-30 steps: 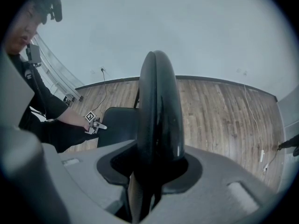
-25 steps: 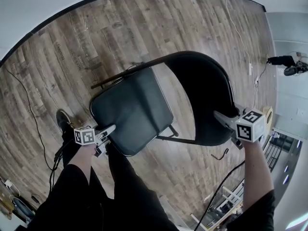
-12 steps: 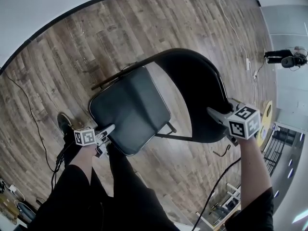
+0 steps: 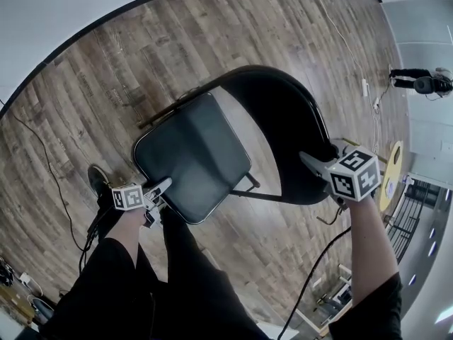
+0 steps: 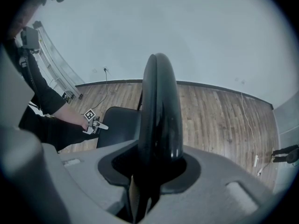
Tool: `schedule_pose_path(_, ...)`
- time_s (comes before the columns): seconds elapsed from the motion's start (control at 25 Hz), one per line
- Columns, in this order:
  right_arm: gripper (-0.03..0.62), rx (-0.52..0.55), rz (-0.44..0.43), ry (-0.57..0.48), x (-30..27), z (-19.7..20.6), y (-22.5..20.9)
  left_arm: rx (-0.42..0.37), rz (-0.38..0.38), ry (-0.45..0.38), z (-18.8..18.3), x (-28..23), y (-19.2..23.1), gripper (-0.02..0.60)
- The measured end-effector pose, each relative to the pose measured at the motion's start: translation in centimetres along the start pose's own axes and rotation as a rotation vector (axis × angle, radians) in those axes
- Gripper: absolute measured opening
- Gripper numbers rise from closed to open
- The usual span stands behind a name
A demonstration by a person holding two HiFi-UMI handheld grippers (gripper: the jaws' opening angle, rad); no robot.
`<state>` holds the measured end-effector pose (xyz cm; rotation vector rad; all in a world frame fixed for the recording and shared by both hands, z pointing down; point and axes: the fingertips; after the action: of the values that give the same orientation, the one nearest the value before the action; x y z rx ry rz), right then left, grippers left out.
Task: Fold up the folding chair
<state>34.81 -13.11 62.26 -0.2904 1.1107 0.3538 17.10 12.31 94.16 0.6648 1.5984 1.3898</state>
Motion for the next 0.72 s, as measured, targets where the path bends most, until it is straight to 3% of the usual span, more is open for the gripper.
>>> schedule_pose_path(0.72,0.107,0.013,0.024,-0.001,1.1,-0.9,2.1,-0.002,-0.047,-0.003,-0.6,-0.6,-2.7,0.221)
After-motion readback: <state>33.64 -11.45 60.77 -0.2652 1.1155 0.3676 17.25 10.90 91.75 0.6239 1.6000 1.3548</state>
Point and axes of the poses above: the fingertips, and each gripper's own axes: x backward along the fingers, y to its left, z out of its underside, and after that the axes turned 13 degrees about -y, right-handed
